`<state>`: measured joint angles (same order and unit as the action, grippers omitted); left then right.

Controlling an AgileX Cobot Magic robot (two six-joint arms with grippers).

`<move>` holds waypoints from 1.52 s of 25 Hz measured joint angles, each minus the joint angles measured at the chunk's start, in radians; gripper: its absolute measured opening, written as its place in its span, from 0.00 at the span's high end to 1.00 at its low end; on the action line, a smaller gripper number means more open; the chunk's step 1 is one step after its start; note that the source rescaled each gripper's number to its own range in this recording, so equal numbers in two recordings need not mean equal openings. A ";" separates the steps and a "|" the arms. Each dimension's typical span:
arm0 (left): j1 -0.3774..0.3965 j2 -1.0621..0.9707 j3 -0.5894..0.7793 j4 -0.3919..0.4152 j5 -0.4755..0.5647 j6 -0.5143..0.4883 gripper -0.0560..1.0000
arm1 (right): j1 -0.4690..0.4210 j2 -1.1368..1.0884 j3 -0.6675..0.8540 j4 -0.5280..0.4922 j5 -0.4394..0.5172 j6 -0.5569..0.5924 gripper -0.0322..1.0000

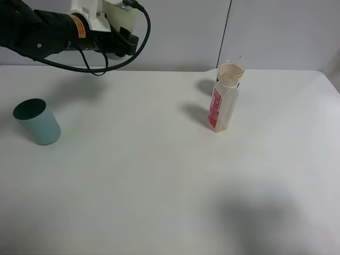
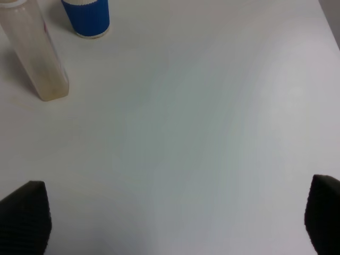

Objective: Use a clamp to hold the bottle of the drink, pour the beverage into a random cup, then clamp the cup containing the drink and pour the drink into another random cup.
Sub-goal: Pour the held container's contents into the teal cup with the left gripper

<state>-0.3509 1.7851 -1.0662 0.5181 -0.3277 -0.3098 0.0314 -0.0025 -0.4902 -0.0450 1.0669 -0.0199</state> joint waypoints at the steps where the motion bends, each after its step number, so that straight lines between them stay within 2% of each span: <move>1: 0.008 -0.008 0.002 -0.001 0.006 0.011 0.93 | 0.000 0.000 0.000 0.000 0.000 0.000 0.09; 7: 0.055 -0.033 0.033 -0.005 0.014 0.018 0.93 | 0.000 0.000 0.000 0.000 0.000 0.000 0.09; 9: 0.116 -0.069 0.070 -0.005 0.021 0.043 0.93 | 0.000 0.000 0.000 0.000 0.000 0.000 0.09; 11: 0.135 -0.081 0.080 -0.005 0.021 0.055 0.93 | 0.000 0.000 0.000 0.000 0.000 0.000 0.09; 20: 0.313 -0.140 0.106 0.046 -0.010 0.085 0.93 | 0.000 0.000 0.000 0.000 0.000 0.000 0.09; 25: 0.366 -0.152 0.109 0.064 -0.048 0.086 0.93 | 0.000 0.000 0.000 0.000 0.000 0.000 0.09; 27: 0.421 -0.154 0.109 0.067 -0.119 0.063 0.93 | 0.000 0.000 0.000 0.000 0.000 0.000 0.09; 32: 0.482 -0.160 0.142 0.068 -0.216 0.023 0.93 | 0.000 0.000 0.000 0.000 0.000 0.000 0.09; 34: 0.532 -0.174 0.206 0.068 -0.305 0.016 0.93 | 0.000 0.000 0.000 0.000 0.000 0.000 0.09; 38: 0.601 -0.185 0.296 0.068 -0.378 0.016 0.93 | 0.000 0.000 0.000 0.000 0.000 0.000 0.09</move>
<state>0.2503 1.6000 -0.7701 0.5861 -0.7053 -0.2937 0.0314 -0.0025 -0.4902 -0.0450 1.0669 -0.0199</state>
